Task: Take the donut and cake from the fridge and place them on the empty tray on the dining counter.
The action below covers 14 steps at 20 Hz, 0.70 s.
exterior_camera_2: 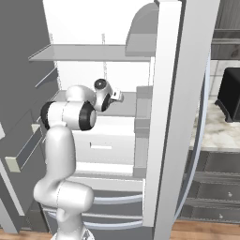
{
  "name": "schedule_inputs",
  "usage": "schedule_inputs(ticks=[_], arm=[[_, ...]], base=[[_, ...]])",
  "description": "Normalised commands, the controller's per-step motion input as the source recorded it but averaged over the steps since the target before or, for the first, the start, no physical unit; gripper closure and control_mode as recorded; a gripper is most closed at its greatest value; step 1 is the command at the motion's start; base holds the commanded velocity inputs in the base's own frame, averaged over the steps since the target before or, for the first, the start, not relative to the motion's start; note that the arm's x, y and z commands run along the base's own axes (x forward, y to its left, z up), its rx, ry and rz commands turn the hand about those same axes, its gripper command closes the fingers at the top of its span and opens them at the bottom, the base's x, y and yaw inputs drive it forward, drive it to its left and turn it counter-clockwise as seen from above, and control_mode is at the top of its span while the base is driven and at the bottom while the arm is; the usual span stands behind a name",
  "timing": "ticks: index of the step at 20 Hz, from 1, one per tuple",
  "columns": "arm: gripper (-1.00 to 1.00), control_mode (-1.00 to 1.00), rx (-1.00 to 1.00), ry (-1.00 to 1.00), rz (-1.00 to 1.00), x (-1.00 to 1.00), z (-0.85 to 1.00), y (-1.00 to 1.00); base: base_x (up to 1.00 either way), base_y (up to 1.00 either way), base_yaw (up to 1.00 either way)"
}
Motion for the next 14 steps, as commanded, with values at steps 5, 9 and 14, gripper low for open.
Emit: schedule_inputs(ticks=[5, 9, 14], arm=[[1.00, -1.00, 0.00, -0.21, 0.06, -0.82, 0.00, 0.00], [1.00, -1.00, 0.00, -0.11, 0.04, -0.78, 0.05, 0.00], [1.00, -1.00, 0.00, -0.05, 0.04, -0.59, 0.47, -0.03]], base=[[0.00, 0.00, 0.00], [0.00, 0.00, 0.00], [0.00, 0.00, 0.00]])
